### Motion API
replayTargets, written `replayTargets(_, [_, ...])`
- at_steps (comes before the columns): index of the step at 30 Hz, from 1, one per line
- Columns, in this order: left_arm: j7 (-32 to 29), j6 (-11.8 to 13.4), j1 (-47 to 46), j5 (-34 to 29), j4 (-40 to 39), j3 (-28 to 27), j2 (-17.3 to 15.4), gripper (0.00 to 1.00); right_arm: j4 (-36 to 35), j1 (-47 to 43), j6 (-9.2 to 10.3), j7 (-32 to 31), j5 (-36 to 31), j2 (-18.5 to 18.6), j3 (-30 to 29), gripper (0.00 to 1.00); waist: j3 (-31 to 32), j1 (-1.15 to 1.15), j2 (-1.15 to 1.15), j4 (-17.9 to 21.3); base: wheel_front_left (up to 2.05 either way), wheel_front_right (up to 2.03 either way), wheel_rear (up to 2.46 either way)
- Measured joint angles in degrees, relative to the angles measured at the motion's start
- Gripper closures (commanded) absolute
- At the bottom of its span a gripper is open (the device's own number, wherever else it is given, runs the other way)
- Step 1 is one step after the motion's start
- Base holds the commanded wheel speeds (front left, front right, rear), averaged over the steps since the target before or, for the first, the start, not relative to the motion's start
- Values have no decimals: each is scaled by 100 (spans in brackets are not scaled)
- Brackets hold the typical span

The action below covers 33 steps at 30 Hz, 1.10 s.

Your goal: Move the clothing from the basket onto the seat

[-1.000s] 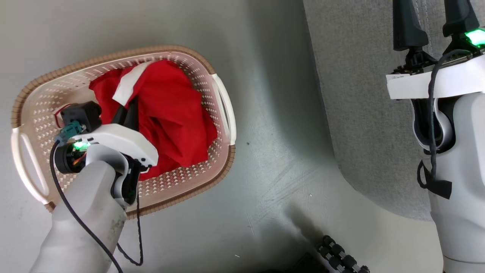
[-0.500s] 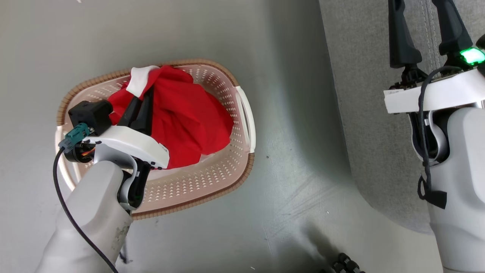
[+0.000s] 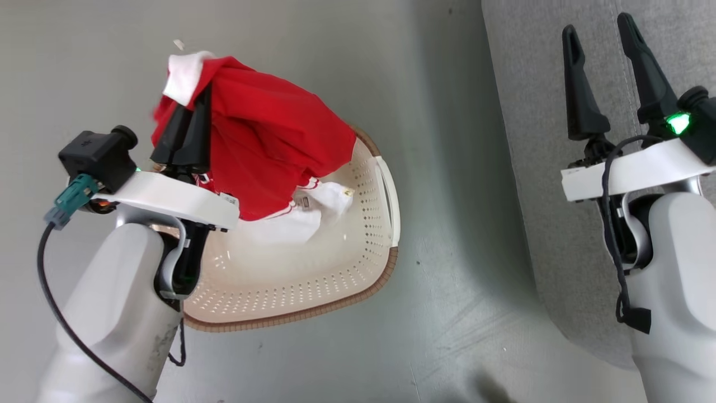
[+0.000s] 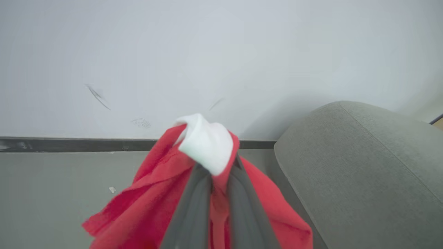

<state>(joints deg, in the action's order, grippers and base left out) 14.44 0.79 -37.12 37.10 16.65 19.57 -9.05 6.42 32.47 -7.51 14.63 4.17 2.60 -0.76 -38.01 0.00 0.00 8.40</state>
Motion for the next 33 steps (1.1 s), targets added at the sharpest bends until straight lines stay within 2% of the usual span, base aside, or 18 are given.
replayTargets(13, [1, -47, 32, -250, -609, -56, -271, 100, 162, -447, 0, 0, -24, 3, 166, 0, 772, 0, 0, -253, 0, 0, 0])
replayTargets(25, [-74, -89, 414, -250, -670, 93, -393, 100, 286, -979, 1, 0, -67, 7, 443, 0, 1492, 0, 0, -392, 0, 0, 0])
replayTargets(33, [-325, -102, 616, -249, -738, 313, -392, 100, 437, -1264, 1, 0, -99, 20, 965, 0, 2001, 0, 0, -470, 0, 0, 0])
